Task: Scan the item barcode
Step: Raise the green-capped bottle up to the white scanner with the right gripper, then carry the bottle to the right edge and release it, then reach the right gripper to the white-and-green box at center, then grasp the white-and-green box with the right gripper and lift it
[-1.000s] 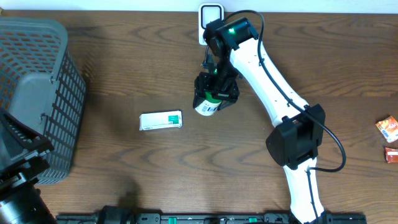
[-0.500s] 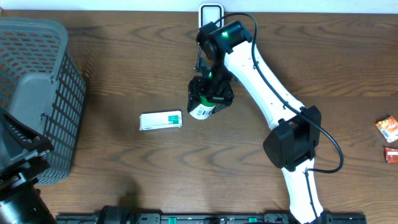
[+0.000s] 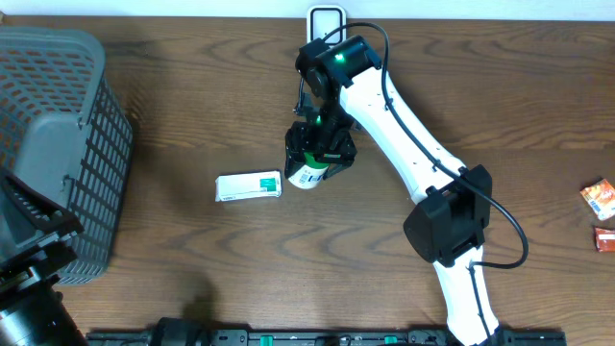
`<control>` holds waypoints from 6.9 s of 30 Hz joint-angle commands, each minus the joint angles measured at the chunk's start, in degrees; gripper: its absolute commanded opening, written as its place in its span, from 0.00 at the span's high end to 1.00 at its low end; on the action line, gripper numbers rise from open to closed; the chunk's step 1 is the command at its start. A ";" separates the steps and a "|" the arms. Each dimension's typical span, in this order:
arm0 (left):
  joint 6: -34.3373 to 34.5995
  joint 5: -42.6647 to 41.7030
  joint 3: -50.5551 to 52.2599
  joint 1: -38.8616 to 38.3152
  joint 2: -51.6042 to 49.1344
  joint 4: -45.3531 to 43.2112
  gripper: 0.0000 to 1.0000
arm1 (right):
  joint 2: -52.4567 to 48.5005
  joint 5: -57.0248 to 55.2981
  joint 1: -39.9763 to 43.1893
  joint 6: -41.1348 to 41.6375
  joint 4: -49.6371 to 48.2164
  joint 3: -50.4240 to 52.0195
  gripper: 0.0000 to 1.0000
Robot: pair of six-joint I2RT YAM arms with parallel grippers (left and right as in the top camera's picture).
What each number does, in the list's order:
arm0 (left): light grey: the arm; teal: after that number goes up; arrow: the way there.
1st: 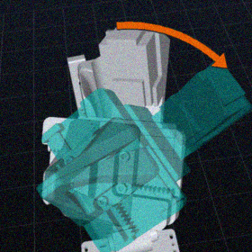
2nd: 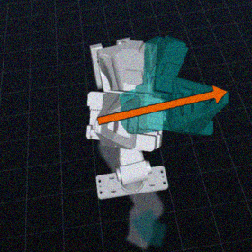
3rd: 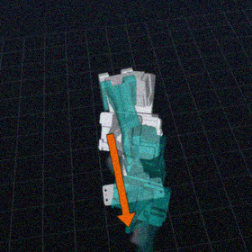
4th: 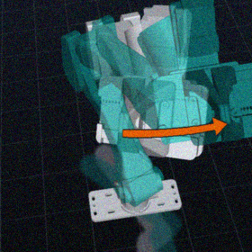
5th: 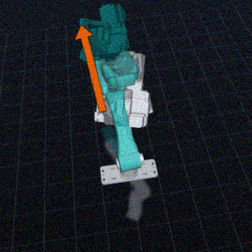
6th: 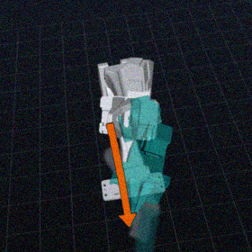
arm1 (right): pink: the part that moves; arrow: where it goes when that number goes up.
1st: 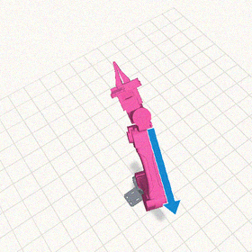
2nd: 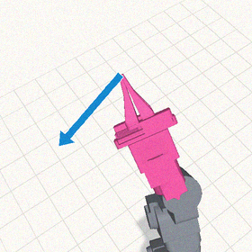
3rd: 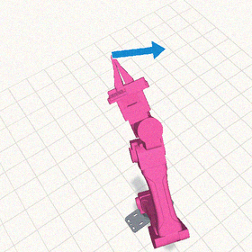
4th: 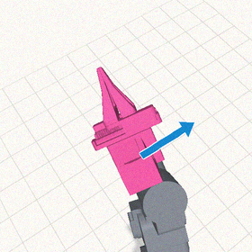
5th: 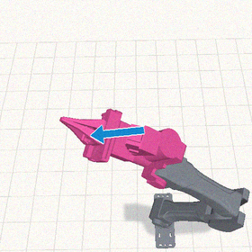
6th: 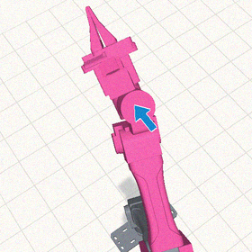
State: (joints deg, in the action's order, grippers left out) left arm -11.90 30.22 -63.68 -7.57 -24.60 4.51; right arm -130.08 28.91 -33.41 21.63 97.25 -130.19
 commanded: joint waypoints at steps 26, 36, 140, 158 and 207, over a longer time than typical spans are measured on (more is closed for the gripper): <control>-0.50 0.48 -0.68 0.28 0.15 -0.20 0.05 | 0.22 -32.50 6.23 0.35 -36.04 -1.07 0.57; -0.50 0.48 -0.68 0.28 0.15 -0.20 0.05 | -5.90 -37.57 9.09 -6.16 -56.94 -1.07 0.55; -0.50 0.48 -0.68 0.28 0.15 -0.20 0.05 | 4.07 -40.54 58.60 1.73 -32.11 29.29 0.49; -0.50 0.48 -0.68 0.28 0.15 -0.20 0.05 | 12.70 -25.40 59.49 9.64 -14.93 6.88 0.01; -0.50 0.48 -0.68 0.28 0.15 -0.20 0.05 | -8.76 -15.02 -9.60 -53.46 -24.87 7.30 0.01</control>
State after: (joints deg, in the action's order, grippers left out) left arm -11.90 30.22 -63.68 -7.57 -24.60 4.51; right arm -138.52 11.40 -42.83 -29.82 73.71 -122.80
